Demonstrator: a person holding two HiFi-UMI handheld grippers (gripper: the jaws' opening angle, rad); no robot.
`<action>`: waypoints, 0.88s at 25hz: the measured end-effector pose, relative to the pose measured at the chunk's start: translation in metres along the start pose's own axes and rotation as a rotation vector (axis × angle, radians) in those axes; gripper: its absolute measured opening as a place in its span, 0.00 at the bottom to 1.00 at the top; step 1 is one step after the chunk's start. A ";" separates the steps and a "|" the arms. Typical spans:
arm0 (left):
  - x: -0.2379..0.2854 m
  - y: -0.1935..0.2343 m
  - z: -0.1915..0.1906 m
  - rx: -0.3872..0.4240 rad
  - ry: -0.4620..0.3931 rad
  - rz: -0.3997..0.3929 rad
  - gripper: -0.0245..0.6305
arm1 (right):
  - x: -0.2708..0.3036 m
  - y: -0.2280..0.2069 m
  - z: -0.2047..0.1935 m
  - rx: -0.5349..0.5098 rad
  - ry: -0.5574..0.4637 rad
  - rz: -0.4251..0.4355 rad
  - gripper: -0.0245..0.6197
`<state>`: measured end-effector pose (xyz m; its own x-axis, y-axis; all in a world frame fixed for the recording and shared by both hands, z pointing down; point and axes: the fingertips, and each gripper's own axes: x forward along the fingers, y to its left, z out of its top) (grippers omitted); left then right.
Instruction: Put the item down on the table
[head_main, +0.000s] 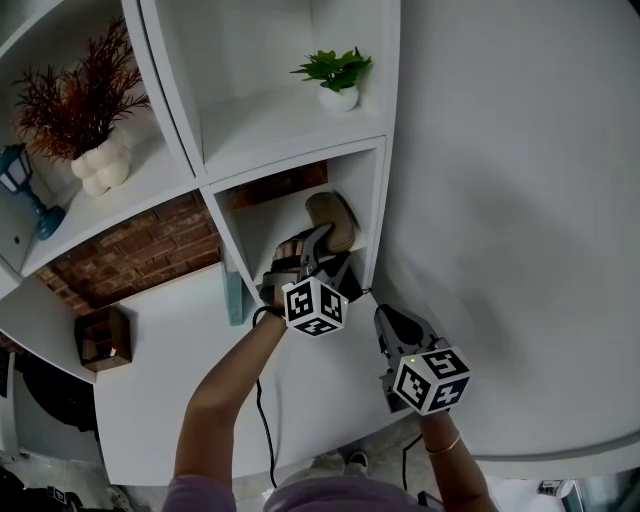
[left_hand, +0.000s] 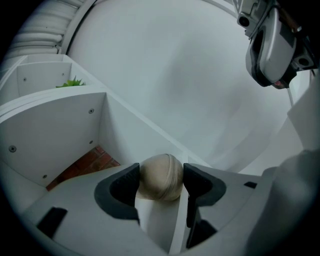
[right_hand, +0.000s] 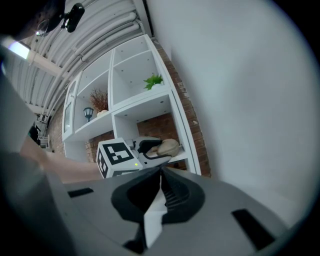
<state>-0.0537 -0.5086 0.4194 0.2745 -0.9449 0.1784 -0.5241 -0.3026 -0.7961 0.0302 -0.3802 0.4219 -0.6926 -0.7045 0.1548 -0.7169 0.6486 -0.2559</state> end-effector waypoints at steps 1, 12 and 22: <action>0.000 0.000 0.001 -0.014 -0.001 -0.001 0.45 | 0.000 0.000 0.000 0.000 0.001 0.000 0.04; -0.005 0.011 0.009 -0.379 -0.022 -0.009 0.48 | -0.008 0.000 0.001 -0.015 0.000 0.007 0.04; -0.053 0.019 0.017 -0.680 -0.081 0.042 0.42 | -0.021 0.005 0.000 -0.027 0.003 0.017 0.04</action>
<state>-0.0649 -0.4621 0.3851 0.2884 -0.9533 0.0900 -0.9180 -0.3020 -0.2569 0.0410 -0.3619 0.4177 -0.7052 -0.6923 0.1531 -0.7066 0.6684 -0.2325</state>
